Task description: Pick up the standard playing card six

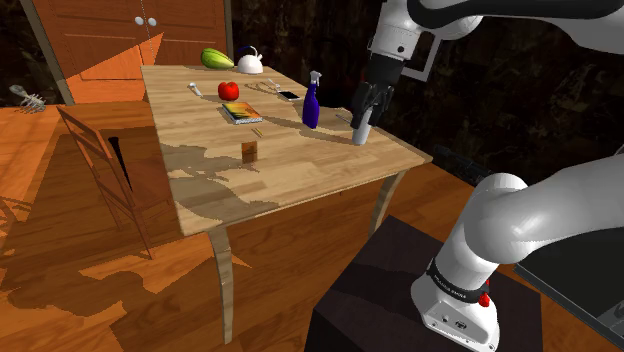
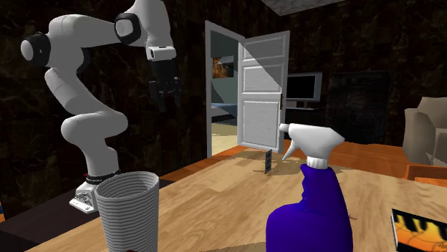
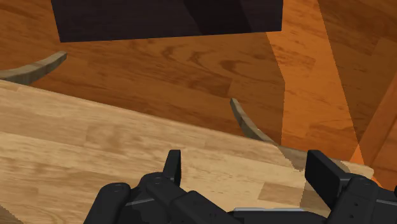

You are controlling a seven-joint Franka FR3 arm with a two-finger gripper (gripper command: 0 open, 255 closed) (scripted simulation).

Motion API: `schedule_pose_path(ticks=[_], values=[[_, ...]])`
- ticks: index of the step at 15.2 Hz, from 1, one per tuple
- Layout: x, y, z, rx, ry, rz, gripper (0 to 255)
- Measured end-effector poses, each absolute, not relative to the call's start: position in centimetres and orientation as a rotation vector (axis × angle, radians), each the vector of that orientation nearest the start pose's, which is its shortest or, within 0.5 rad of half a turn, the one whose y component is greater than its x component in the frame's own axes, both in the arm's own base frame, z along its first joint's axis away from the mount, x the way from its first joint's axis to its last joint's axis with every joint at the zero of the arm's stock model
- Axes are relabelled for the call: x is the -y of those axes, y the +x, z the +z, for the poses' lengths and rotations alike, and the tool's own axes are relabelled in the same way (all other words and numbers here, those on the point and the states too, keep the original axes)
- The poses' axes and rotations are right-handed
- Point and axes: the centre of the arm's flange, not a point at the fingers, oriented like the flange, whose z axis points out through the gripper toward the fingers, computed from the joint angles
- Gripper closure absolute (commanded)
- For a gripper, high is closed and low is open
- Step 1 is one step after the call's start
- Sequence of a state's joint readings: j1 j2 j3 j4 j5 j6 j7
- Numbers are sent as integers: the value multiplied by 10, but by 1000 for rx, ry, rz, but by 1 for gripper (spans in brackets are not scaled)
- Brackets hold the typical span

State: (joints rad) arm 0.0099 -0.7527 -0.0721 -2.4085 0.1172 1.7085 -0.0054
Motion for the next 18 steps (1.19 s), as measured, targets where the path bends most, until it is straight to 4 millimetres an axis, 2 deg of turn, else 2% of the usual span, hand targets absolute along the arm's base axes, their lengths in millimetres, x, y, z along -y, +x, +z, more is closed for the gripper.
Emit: schedule_pose_path(ticks=[1, 4, 13, 18], values=[[15, 327, 568, -77, -2975, -82, 0], [5, 351, 559, -90, -2991, -94, 0], [-42, 452, 526, -150, -3056, -157, 0], [-61, 510, 504, -184, -3092, -193, 0]])
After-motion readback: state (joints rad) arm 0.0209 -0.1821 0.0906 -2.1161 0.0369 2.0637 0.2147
